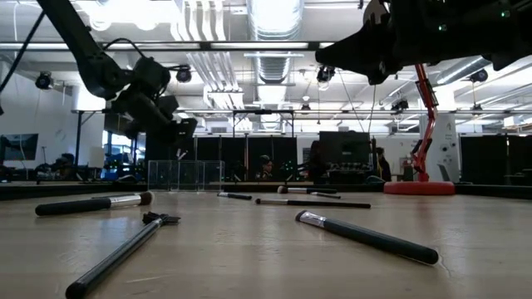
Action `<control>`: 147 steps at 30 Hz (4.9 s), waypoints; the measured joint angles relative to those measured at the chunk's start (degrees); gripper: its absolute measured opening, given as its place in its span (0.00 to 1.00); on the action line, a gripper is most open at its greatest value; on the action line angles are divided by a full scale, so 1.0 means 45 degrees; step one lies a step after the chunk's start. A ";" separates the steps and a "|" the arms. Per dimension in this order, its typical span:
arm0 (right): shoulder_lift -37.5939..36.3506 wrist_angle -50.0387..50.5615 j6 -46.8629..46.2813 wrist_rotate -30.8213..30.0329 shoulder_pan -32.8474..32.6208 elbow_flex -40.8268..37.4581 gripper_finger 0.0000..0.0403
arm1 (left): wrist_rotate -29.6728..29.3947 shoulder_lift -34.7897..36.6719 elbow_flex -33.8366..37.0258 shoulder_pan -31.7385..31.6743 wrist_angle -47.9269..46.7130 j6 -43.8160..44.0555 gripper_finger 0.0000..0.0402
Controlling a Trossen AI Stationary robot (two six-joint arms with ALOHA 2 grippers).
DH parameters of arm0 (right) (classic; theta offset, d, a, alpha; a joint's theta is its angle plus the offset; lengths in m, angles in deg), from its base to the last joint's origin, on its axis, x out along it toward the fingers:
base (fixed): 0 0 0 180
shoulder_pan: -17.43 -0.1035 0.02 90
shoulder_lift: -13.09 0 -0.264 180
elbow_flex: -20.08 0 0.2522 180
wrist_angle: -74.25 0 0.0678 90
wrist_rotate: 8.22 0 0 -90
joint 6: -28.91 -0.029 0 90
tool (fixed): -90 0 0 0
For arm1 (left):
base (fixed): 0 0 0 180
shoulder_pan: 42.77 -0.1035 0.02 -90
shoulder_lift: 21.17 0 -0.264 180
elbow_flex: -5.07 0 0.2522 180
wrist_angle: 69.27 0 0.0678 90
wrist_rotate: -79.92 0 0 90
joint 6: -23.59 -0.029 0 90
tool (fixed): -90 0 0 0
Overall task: Put items in baskets/containers
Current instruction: Put the black eyeshadow brush into the transparent organizer, then put the black powder brush into the transparent organizer
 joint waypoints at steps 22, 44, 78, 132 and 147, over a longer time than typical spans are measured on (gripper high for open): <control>-0.0005 0.0121 -0.0053 -0.0005 0.0000 -0.0005 0.02 | 0.0228 0.3486 -0.0505 0.0032 -0.3392 -0.0404 0.25; 0.1436 0.1073 -0.0951 -0.0005 0.0005 0.0073 0.02 | -0.2586 0.6099 -0.0486 1.0302 -1.0416 0.1648 0.00; 0.3682 -0.1598 -0.1048 0.0981 0.0000 -0.0379 0.02 | -0.1156 0.1801 -0.2219 1.7615 -1.3134 1.1396 0.17; 0.3682 -0.1512 -0.0942 0.0889 0.0005 -0.0393 0.02 | -0.0124 -0.0557 -0.1901 1.3819 -1.2344 0.8641 0.02; 0.3682 -0.1506 -0.0942 0.0879 0.0005 -0.0427 0.02 | -0.8829 0.4755 -0.1212 1.3570 -0.8975 0.3915 0.00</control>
